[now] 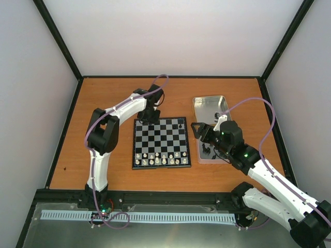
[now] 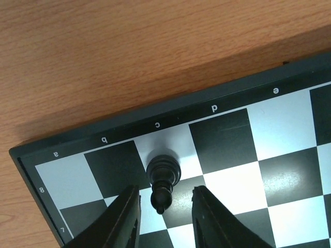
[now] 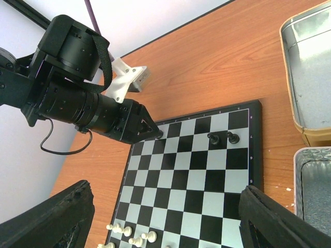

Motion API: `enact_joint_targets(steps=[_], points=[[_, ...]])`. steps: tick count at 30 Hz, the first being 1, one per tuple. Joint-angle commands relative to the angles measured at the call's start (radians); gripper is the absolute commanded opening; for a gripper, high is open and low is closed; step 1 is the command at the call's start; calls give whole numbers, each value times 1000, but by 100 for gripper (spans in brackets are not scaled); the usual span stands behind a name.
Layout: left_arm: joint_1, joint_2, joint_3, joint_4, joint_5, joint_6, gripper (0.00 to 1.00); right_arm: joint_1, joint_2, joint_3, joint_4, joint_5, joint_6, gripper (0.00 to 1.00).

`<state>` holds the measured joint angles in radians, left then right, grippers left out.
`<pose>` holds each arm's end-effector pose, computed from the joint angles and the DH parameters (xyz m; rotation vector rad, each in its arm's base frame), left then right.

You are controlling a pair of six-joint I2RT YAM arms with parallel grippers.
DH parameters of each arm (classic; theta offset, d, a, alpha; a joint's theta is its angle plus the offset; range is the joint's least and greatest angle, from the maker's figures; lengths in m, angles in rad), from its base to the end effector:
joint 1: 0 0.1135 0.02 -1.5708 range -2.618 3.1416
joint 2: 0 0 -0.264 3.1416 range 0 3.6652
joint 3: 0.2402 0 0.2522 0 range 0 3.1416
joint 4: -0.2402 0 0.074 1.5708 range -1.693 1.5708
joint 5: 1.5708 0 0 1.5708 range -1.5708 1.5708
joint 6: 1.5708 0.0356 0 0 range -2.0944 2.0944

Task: Set up the chess pieces on the board
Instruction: Place the chess piece on the chessboard, then pick up the chess piece from the storage box.

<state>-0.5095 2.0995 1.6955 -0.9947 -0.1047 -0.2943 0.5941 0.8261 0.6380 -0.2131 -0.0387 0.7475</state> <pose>0.3691 -0.2020 0.1925 0.3028 2.9266 0.0426 0.1598 0.1096 0.2780 0.1333 2.0833 0.8907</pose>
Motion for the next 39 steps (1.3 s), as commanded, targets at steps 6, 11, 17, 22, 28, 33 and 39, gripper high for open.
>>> enact_joint_targets(steps=[6,11,17,22,28,33,39], points=[[16,-9,86,11,35,13,47,-4,-13,3,5,16,-18,77],[16,-92,59,30,27,12,59,-4,-7,19,-43,70,-35,77],[16,-386,-188,231,-17,-50,69,-31,95,121,-260,182,-112,75],[18,-709,-578,506,62,-76,74,-159,219,151,-393,157,-194,63],[17,-998,-897,731,184,-131,76,-242,363,159,-413,137,-234,53],[17,-1079,-983,782,218,-162,77,-248,572,225,-409,138,-227,49],[17,-1088,-1021,783,254,-178,76,-249,723,275,-386,146,-231,43]])
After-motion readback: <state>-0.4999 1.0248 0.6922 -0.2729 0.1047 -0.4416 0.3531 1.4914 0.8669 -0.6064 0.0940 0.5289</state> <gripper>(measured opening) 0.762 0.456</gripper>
